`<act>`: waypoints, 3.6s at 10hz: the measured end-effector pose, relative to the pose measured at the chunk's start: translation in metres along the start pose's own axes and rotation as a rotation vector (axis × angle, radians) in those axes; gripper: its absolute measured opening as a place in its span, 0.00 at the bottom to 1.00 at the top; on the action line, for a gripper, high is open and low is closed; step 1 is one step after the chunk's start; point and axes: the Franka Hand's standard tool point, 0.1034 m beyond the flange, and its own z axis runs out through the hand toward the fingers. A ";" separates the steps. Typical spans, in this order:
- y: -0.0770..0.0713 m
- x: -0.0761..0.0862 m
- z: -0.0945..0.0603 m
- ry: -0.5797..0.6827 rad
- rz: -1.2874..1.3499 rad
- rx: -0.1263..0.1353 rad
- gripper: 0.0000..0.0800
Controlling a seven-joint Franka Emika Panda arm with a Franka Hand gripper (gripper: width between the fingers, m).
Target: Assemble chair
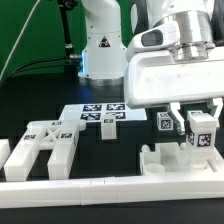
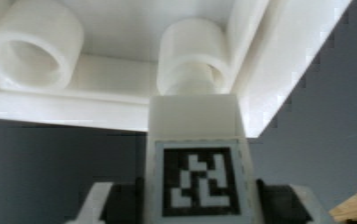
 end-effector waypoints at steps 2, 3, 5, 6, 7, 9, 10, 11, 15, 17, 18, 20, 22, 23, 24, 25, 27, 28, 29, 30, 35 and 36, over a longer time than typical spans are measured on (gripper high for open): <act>0.001 -0.007 0.007 -0.007 -0.002 -0.003 0.36; 0.001 -0.005 0.008 0.002 -0.002 -0.003 0.36; 0.001 -0.005 0.008 0.003 -0.002 -0.003 0.36; 0.001 -0.005 0.008 0.003 -0.002 -0.003 0.38; 0.001 -0.005 0.008 0.002 -0.003 -0.003 0.38; 0.001 -0.005 0.008 0.002 -0.004 -0.003 0.74; 0.001 -0.006 0.008 0.002 -0.004 -0.003 0.74; 0.001 -0.006 0.008 0.002 -0.005 -0.003 0.80; 0.006 0.002 0.002 -0.043 -0.008 -0.001 0.81; 0.009 0.013 -0.008 -0.081 0.001 0.005 0.81; 0.010 0.018 -0.008 -0.110 0.005 0.008 0.81; 0.008 0.014 -0.002 -0.222 0.020 0.016 0.81; -0.001 0.009 0.000 -0.438 0.051 0.033 0.81; -0.001 0.011 0.004 -0.491 0.051 0.036 0.81; 0.000 0.010 0.007 -0.520 0.052 0.036 0.81; -0.001 0.010 0.006 -0.538 0.051 0.037 0.81; -0.001 0.010 0.006 -0.535 0.080 0.029 0.67; -0.001 0.010 0.006 -0.536 0.095 0.025 0.48; -0.001 0.010 0.006 -0.537 0.154 0.009 0.36; -0.001 0.010 0.007 -0.537 0.196 -0.002 0.36; -0.005 0.010 0.009 -0.502 0.815 -0.162 0.36; -0.004 0.011 0.010 -0.502 0.960 -0.192 0.36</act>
Offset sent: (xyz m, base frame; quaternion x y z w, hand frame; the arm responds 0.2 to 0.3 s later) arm 0.0019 0.0039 -0.0028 0.0081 0.0002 0.0147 0.9999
